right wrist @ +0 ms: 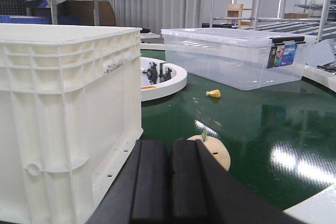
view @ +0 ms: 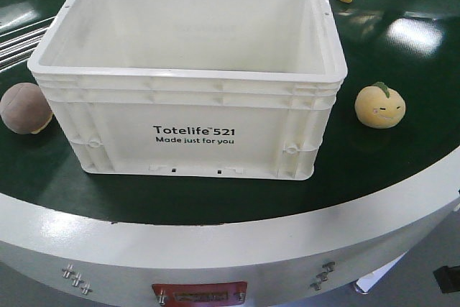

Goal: Place moving items into box and shelve

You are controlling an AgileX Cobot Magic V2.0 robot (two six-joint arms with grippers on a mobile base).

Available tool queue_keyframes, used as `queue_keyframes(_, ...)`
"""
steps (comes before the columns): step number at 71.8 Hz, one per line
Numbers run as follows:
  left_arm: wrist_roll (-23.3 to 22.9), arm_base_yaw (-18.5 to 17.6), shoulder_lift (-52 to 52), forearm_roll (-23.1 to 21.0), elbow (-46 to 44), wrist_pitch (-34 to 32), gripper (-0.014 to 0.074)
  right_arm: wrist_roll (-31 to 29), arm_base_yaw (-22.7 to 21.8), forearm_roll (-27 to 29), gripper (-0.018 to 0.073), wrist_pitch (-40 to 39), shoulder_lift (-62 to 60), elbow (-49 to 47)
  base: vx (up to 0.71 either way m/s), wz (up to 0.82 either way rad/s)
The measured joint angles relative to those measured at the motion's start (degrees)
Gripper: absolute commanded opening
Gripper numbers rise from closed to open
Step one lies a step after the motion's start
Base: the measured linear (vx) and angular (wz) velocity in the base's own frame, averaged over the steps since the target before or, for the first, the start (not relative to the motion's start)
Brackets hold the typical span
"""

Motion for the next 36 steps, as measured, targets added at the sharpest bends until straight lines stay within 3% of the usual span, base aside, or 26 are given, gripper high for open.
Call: queue_keyframes(36,0.00,0.00,0.00,0.00,0.00,0.00,-0.0027,0.00,0.00,0.00,-0.0015,0.00,0.00,0.00,0.00,0.00)
